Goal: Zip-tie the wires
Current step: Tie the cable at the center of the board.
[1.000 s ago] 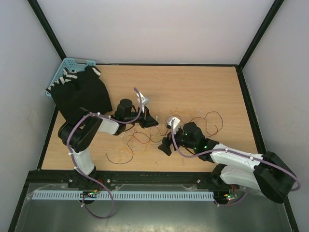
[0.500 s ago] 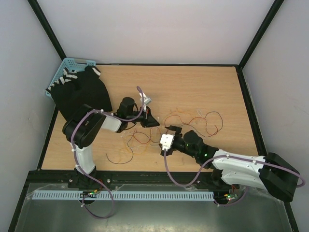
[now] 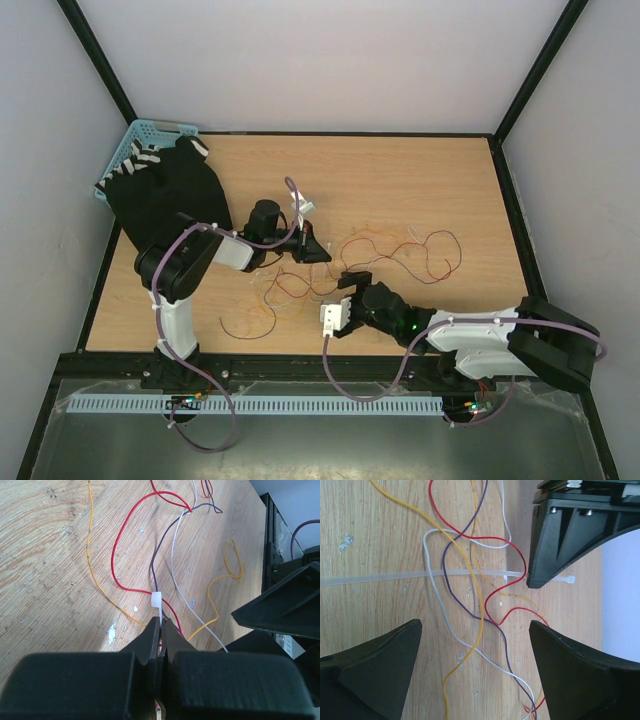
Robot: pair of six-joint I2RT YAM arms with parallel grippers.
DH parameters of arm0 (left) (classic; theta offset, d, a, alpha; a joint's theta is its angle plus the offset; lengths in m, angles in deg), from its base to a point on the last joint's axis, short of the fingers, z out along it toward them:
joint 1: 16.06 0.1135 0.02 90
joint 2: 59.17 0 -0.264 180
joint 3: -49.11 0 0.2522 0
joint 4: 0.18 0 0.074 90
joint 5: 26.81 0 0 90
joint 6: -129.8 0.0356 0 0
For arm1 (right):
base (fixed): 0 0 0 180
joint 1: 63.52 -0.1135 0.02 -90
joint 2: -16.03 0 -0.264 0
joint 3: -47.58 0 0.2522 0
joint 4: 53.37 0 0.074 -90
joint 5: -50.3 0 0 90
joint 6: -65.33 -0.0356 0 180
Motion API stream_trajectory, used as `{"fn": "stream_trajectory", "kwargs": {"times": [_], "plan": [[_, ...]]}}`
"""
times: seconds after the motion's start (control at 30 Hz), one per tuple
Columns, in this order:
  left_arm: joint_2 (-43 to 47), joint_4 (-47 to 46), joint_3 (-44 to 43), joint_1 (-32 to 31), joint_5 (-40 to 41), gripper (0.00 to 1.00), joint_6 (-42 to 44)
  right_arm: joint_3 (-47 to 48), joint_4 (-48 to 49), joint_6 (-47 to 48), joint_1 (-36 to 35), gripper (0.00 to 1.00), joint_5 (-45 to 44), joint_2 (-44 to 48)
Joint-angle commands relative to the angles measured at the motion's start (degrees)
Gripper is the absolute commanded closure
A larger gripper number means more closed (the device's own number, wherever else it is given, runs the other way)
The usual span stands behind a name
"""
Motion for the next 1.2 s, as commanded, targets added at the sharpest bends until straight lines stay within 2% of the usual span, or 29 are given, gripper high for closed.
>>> {"fn": "stream_trajectory", "kwargs": {"times": [0.0, 0.27, 0.83, 1.03, 1.17], "plan": [[-0.11, -1.05, -1.15, 0.34, -2.12, 1.00, -0.63, 1.61, 3.88, 1.86, -0.53, 0.01, -0.16, -3.12], [-0.22, -0.99, -0.95, 0.77, -2.28, 1.00, -1.61, 5.97, 8.12, 0.81, -0.20, 0.01, -0.92, -13.47], [0.13, -1.03, 0.58, 2.50, -3.68, 1.00, -3.22, 16.83, 12.91, 3.10, 9.76, 0.01, 4.24, -24.42], [0.70, -0.84, 0.45, 2.84, -3.96, 1.00, -3.76, 21.26, 10.82, 3.84, 11.94, 0.01, 6.39, -25.88], [0.89, -0.73, 0.20, 2.92, -4.44, 1.00, -4.58, 19.50, 8.88, 4.71, 11.87, 0.01, 8.49, -23.11]]}}
